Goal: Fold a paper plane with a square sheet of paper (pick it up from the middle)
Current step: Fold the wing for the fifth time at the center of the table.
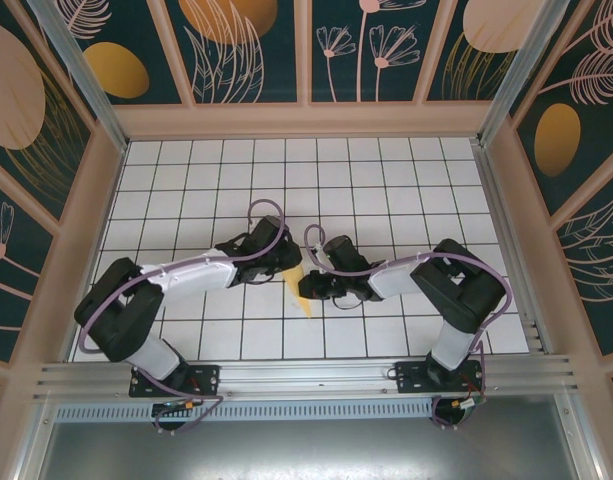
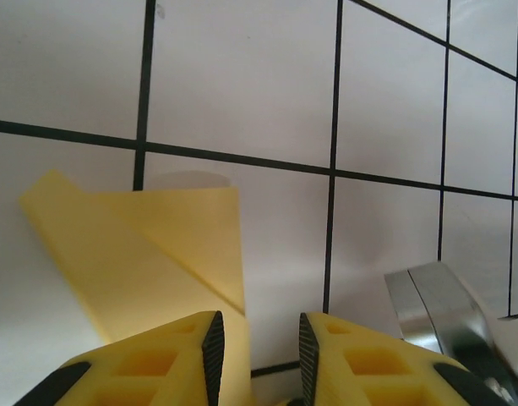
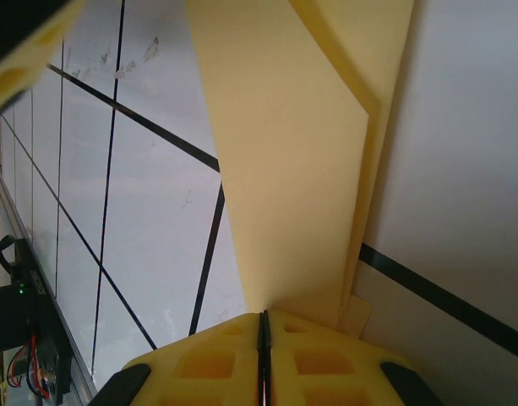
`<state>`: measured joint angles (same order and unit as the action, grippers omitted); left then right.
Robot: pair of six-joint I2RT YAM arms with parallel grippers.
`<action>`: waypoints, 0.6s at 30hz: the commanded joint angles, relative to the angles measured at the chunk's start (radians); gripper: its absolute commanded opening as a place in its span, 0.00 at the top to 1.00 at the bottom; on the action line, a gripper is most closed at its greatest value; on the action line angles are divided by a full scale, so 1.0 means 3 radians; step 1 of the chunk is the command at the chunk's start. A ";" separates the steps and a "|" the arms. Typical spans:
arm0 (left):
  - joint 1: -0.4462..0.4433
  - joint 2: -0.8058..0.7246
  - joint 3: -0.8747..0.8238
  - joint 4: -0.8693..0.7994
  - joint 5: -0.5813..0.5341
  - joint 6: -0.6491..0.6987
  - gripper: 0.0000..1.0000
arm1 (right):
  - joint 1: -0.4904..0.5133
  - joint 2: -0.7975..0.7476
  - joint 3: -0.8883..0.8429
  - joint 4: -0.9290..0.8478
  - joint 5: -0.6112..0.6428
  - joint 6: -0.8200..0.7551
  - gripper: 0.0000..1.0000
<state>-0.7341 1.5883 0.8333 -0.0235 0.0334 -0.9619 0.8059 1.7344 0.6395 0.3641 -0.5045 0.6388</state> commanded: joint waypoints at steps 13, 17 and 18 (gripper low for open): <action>0.0345 0.0443 -0.0396 0.0857 0.0735 -0.0394 0.67 | 0.0008 -0.0174 0.0095 -0.0321 0.0004 0.0046 0.85; 0.0349 0.0523 -0.0409 0.0850 0.0737 -0.0410 0.67 | 0.0009 -0.0386 0.0148 -0.0310 -0.0034 0.0105 0.83; 0.0351 0.0529 -0.0405 0.0852 0.0738 -0.0409 0.67 | 0.0009 -0.0428 0.0158 -0.0284 -0.0062 0.0121 0.82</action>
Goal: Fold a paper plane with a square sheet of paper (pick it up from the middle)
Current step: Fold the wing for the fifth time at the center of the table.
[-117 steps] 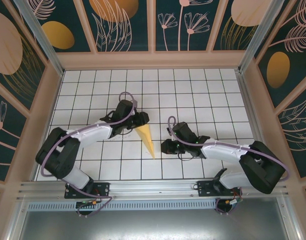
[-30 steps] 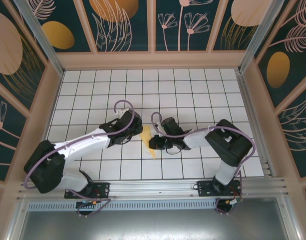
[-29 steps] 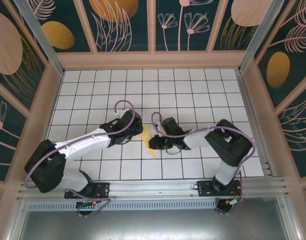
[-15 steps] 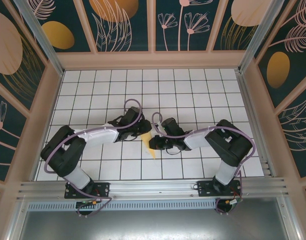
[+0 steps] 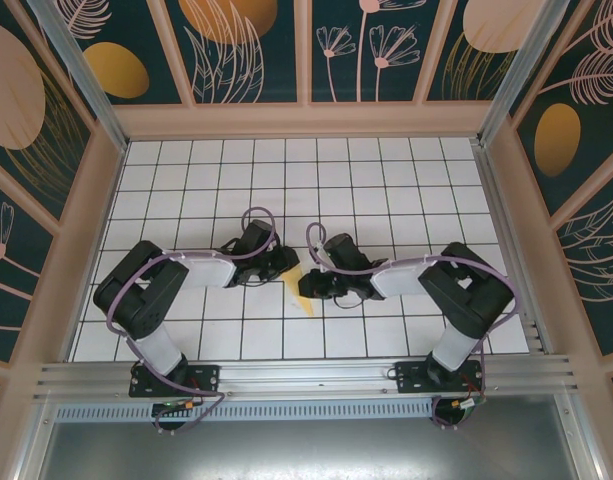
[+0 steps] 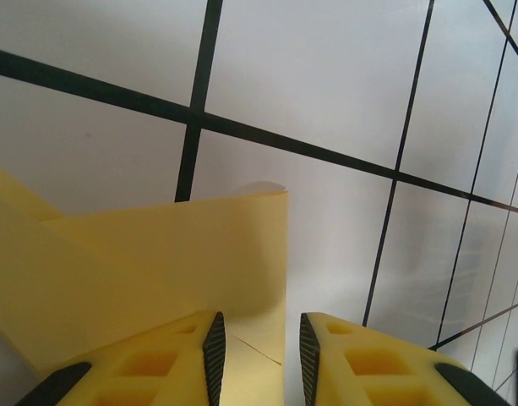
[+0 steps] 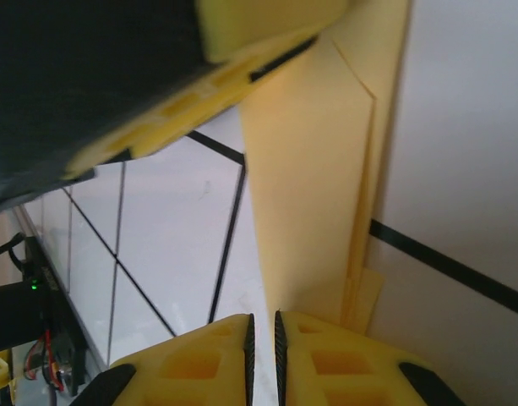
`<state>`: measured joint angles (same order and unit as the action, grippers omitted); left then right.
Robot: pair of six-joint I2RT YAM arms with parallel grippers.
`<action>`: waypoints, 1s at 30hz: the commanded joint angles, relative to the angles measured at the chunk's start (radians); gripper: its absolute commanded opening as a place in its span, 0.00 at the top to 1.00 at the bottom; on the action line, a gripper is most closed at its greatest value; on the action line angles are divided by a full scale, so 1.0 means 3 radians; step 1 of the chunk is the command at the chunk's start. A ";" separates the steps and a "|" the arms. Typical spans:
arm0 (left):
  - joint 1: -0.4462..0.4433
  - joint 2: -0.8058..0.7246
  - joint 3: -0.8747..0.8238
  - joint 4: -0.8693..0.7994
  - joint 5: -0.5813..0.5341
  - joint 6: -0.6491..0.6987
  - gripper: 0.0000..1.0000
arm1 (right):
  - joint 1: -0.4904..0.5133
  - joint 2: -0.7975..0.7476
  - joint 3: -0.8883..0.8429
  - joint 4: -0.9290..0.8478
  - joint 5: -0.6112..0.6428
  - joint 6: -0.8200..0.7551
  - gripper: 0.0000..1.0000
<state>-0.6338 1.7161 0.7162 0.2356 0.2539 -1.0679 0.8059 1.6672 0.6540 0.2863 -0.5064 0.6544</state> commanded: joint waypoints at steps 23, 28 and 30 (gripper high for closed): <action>0.0076 0.0206 0.0022 -0.0039 0.0005 -0.0054 0.67 | 0.0013 0.0053 -0.0319 -0.0074 -0.0360 0.0040 0.85; 0.0078 0.0206 0.0003 -0.0049 -0.0008 -0.0076 0.68 | 0.0029 -0.0246 -0.0587 -0.0214 -0.0444 0.0022 0.84; 0.0082 0.0206 0.0000 -0.0051 -0.0005 -0.0076 0.67 | 0.0039 -0.0353 -0.0619 -0.0367 -0.0357 -0.0008 0.85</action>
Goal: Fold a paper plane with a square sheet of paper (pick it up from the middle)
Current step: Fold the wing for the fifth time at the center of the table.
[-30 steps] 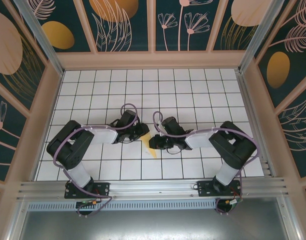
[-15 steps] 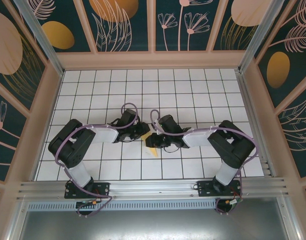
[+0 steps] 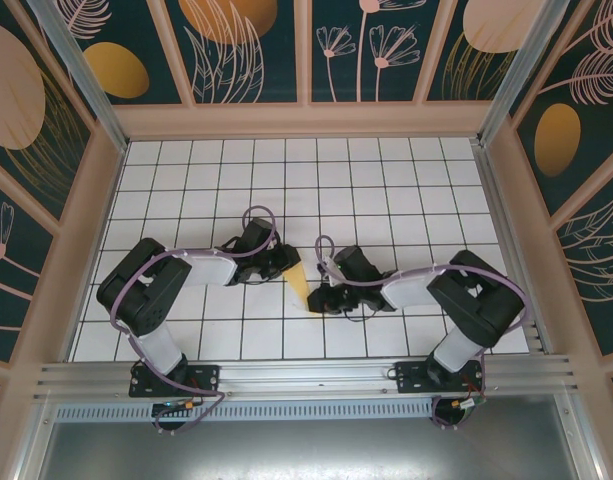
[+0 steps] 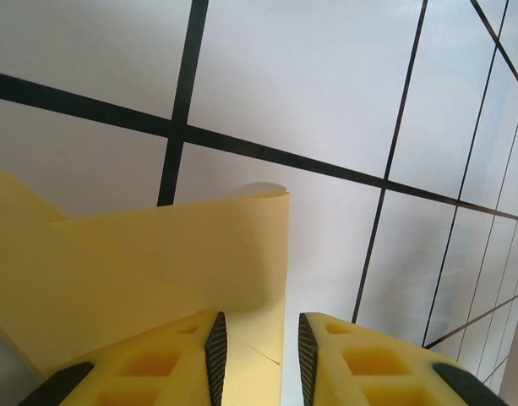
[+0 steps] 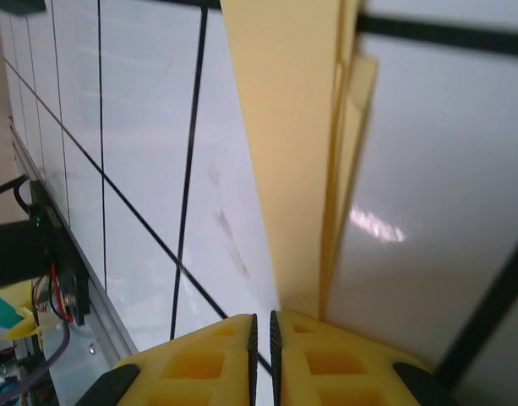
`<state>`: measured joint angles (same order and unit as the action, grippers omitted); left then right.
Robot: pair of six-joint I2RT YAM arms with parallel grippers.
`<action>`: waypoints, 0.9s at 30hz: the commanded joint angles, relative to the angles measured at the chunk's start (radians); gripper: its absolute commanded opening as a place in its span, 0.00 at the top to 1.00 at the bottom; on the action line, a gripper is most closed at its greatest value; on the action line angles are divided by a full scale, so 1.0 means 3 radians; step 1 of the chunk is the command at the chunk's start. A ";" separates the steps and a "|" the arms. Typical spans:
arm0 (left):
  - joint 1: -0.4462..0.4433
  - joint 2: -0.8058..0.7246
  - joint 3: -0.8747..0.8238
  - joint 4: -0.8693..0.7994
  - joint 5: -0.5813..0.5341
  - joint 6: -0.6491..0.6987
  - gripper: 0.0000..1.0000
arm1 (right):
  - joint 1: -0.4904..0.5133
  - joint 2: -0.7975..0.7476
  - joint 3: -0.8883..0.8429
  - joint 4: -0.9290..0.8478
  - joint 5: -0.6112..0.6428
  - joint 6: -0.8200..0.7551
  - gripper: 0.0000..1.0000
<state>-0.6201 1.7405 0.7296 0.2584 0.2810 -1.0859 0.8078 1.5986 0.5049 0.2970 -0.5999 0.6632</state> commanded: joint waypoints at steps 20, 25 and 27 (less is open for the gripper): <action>0.0035 0.0119 -0.0018 -0.0074 -0.0021 0.0040 0.66 | -0.0018 0.0422 0.0554 -0.0284 0.0305 0.0004 0.96; 0.0041 0.0097 0.0056 -0.0163 -0.0113 0.0180 0.66 | -0.0016 0.0417 0.0343 -0.0404 0.0358 0.0005 1.00; 0.0054 0.0079 0.0090 -0.0212 -0.0185 0.0274 0.65 | -0.0018 0.0413 0.0288 -0.0480 0.0372 -0.0043 1.00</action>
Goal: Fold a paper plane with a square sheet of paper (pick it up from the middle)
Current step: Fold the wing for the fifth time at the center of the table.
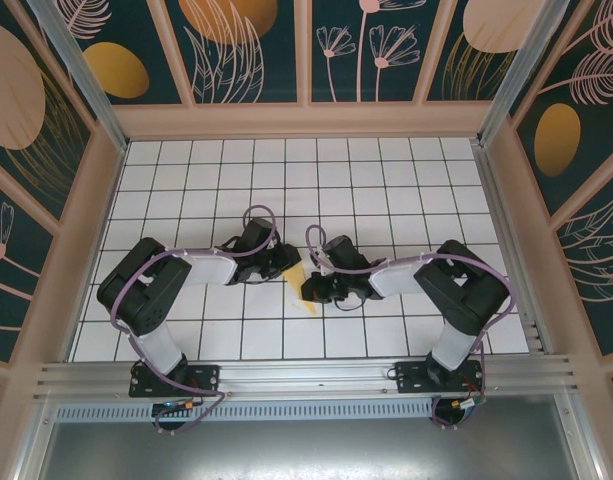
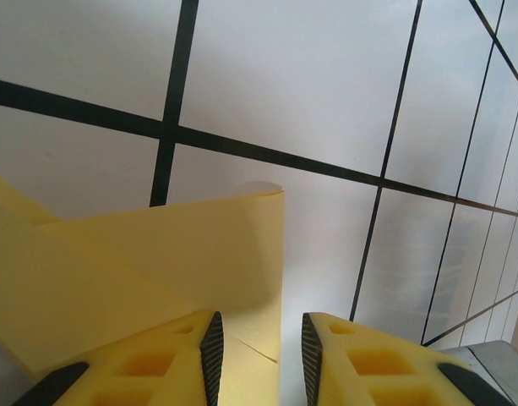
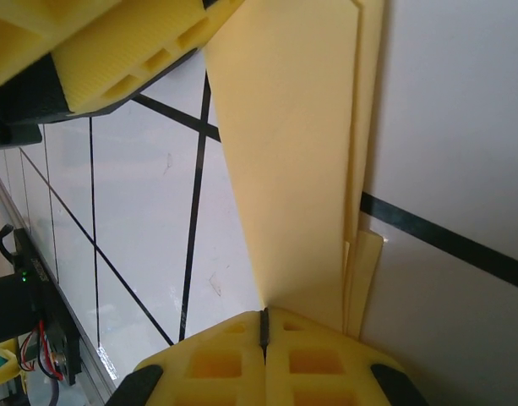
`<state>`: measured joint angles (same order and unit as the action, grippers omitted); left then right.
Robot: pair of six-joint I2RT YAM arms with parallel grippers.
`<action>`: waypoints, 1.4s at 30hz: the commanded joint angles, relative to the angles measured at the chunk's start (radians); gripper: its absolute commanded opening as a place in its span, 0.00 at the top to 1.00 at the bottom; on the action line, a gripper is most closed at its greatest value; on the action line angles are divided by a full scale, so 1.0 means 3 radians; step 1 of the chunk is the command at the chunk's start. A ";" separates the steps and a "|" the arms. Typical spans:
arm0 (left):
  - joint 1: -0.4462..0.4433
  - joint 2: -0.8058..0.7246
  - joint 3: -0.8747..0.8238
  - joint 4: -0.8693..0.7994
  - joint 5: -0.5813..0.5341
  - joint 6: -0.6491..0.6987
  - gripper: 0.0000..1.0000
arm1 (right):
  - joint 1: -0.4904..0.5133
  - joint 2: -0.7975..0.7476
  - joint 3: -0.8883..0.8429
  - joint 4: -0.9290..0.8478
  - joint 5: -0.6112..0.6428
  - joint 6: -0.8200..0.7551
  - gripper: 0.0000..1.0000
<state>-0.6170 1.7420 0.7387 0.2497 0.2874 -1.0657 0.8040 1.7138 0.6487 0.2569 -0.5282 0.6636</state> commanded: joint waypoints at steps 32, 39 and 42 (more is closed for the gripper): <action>0.0166 -0.0113 -0.0349 0.0713 -0.0157 0.0721 0.61 | 0.0030 0.0147 -0.0088 -0.0413 0.0025 -0.0100 1.00; 0.0236 0.0056 -0.0298 0.0585 -0.0367 0.0739 0.60 | 0.0040 0.0115 -0.0117 -0.0411 0.0013 -0.0101 1.00; 0.0343 0.0096 -0.0321 0.0652 -0.0292 0.0730 0.59 | 0.0040 0.0113 -0.0126 -0.0406 -0.0004 -0.0115 1.00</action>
<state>-0.5617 1.7264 0.6342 0.4614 0.2749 -0.8757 0.8047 1.7119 0.6415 0.2691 -0.5320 0.6590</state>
